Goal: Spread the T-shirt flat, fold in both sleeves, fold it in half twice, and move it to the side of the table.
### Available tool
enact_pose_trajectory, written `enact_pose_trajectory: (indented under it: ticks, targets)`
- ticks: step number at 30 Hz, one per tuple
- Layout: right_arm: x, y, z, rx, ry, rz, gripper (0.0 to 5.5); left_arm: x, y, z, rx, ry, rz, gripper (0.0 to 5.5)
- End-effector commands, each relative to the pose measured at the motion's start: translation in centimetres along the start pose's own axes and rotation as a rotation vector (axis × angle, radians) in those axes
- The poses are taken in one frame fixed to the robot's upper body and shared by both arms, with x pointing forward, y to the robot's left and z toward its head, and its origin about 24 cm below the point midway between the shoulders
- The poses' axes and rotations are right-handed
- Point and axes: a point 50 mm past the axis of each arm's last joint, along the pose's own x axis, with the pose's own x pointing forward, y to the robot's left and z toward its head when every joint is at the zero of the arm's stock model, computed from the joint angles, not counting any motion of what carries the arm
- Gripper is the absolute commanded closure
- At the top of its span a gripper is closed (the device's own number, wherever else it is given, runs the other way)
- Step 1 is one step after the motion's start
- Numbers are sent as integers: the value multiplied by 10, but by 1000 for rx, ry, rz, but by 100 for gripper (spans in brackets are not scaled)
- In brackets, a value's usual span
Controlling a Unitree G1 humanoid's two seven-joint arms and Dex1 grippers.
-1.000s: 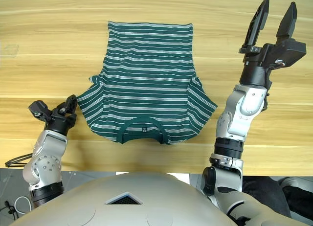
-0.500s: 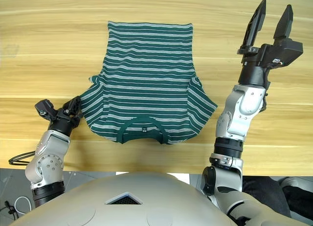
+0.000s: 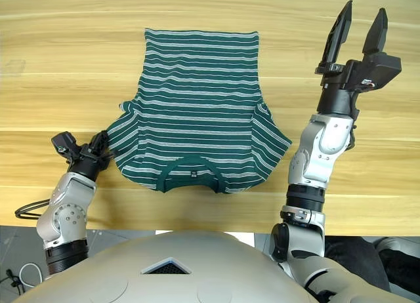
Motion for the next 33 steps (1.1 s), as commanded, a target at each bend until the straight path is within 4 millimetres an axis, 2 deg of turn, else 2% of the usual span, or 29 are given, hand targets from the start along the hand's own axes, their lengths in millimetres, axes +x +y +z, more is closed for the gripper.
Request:
enact_pose_trajectory:
  ticks: [1,6,10,16,23,30,33]
  targets:
    - [1,4,-3,-1,4,12,263,-1,7,-13,16,62,33,548]
    - [0,6,-5,-9,14,30,263,-2,7,-12,40,39,35,548]
    - [-1,7,-7,-13,22,36,263,-8,-5,-8,119,-31,-41,548]
    - [-1,9,-8,-16,32,46,263,-11,-13,-13,194,-25,-120,548]
    - [-2,11,-11,-16,47,62,263,-17,-34,-12,334,-78,-266,548]
    - [-4,14,-13,-16,57,85,263,-14,-30,8,392,-227,-182,548]
    - [-4,14,-14,-18,59,91,263,-16,-36,10,435,-255,-207,548]
